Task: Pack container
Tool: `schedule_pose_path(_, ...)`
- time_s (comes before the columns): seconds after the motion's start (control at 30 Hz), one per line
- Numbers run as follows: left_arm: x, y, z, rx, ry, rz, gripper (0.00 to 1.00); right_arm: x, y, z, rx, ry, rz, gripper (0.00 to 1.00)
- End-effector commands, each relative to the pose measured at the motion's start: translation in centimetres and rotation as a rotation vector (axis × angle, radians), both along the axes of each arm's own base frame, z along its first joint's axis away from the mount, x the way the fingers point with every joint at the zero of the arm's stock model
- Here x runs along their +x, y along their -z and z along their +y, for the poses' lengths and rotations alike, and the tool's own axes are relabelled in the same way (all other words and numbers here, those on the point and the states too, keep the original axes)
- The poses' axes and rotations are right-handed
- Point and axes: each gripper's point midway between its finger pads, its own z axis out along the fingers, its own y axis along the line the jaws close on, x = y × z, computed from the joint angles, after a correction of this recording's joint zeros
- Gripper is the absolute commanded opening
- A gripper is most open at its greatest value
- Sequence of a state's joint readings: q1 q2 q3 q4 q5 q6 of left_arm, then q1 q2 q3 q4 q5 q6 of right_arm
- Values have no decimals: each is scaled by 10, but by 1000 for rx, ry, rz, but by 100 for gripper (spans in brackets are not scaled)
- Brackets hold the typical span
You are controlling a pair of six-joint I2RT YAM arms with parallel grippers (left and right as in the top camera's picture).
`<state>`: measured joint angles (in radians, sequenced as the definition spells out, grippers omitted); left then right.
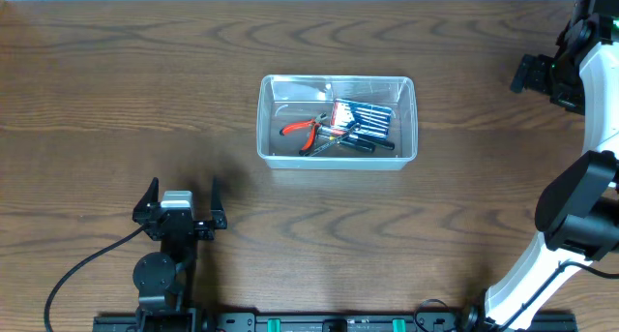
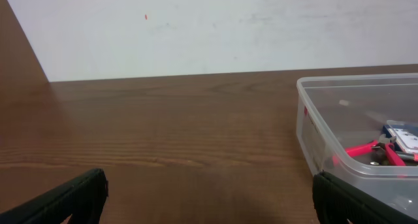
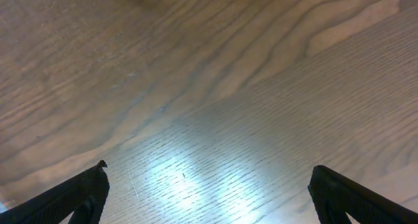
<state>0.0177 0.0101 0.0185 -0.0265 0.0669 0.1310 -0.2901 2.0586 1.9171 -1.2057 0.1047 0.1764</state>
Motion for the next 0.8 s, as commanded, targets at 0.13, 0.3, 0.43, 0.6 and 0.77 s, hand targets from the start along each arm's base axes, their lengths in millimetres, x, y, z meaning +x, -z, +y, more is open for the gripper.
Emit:
schedule_pose_path(0.13,-1,15,0,-1,-3,48,98,-1,1,-2,0,17,1,99)
schedule_pose_path(0.3,-1,15,0,-1,-3,48,98,-1,1,-2,0,18,1,99)
schedule_pose_path(0.43,-1,15,0,-1,-3,48,98,-1,1,-2,0,19,1,99)
schedule_pose_path(0.6,-1,15,0,-1,-3,48,98,-1,0,-10,-47,-7,10,99)
schedule_pose_path(0.77,-1,15,0,-1,-3,48,98,-2,-3,-22,-129,-35,28,99)
